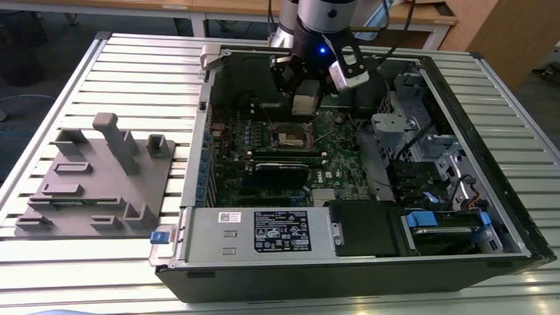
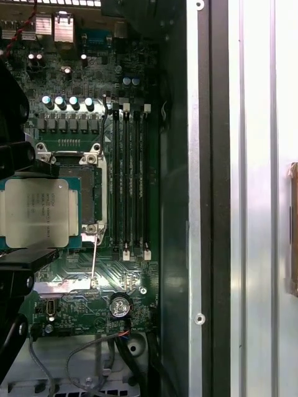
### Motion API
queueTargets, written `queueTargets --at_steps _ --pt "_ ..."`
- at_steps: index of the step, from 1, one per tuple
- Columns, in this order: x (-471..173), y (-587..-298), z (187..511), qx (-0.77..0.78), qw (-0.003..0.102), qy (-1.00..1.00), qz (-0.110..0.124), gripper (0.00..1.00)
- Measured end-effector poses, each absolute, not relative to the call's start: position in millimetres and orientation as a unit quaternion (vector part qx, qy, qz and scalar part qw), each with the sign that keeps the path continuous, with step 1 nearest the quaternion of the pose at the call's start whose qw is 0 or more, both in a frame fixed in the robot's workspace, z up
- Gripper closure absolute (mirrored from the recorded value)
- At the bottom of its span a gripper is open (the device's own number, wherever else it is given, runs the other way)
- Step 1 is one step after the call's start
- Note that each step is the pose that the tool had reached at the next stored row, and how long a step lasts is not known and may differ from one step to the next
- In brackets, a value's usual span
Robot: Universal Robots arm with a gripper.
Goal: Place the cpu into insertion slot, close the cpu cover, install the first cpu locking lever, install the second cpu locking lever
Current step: 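Place the cpu into insertion slot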
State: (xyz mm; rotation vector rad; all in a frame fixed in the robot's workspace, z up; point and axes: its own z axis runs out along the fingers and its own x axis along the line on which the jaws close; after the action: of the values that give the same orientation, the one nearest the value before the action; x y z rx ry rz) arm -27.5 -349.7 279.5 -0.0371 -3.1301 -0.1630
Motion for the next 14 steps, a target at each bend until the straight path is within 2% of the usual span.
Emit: queueTargets --at_steps 14 --pt "-31.6 -349.6 279.2 -0.012 0.003 -0.999 -0.052 0.46"
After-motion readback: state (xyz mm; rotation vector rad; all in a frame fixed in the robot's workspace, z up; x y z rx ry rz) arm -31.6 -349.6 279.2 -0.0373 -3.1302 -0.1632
